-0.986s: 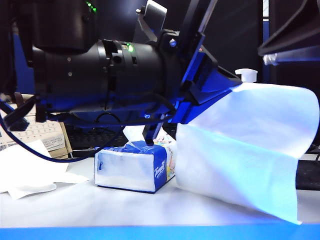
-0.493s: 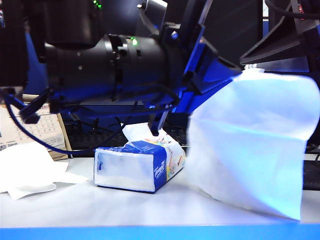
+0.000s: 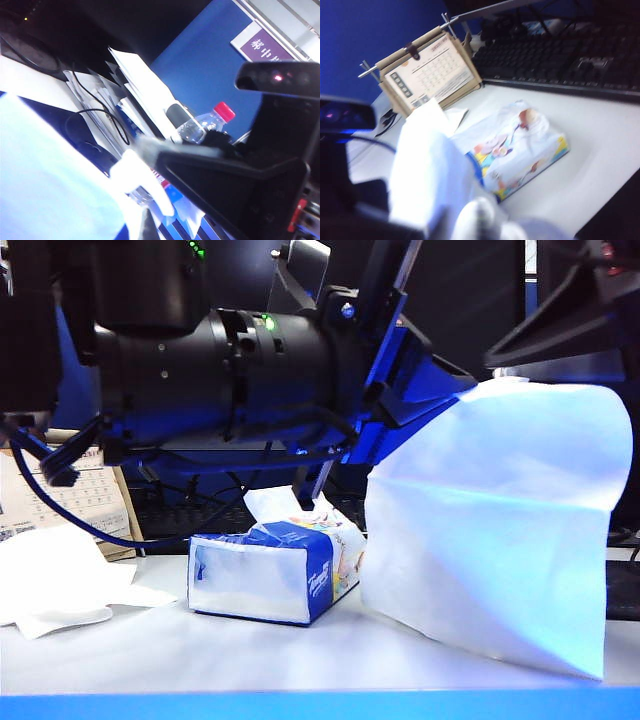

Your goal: Pull out a tissue from the tissue dispenser, then press the switch of the alcohol sanitizer bottle to drop some sanitizer on the paper tissue, and finally place the treated tissue on the table.

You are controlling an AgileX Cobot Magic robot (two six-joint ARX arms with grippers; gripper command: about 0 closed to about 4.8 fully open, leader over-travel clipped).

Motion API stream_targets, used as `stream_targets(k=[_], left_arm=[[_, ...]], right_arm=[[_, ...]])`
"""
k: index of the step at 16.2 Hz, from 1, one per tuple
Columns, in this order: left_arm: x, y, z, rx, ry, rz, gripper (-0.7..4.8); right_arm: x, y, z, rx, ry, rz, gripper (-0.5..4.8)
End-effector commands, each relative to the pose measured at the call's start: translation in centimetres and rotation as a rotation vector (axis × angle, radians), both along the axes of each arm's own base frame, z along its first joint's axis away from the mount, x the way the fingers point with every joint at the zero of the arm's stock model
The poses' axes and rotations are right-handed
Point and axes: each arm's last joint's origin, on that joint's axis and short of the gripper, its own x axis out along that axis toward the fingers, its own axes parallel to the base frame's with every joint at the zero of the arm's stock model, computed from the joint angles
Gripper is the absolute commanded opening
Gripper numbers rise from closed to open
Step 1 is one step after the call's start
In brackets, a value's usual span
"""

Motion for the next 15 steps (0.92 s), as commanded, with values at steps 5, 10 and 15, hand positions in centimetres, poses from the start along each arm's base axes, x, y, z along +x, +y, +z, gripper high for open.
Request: stream_targets(k=[5, 10, 15], left_arm=[[0.0, 0.0, 0.4, -0.032, -0.019, -0.009, -0.06], [0.0, -0.1, 0.5, -0.036, -0.015, -0.012, -0.06], [0.0, -0.1, 0.5, -0.036, -0.015, -0.011, -0.06]], right_arm=[[-3.0, -1.2, 0.7, -0.035, 0.019, -0.083, -0.04], [-2.3, -1.0, -0.3, -0.082, 0.085, -0.087, -0.04], [-2.2, -0.9, 0.1, -0.054, 0.061, -0.067, -0.04]])
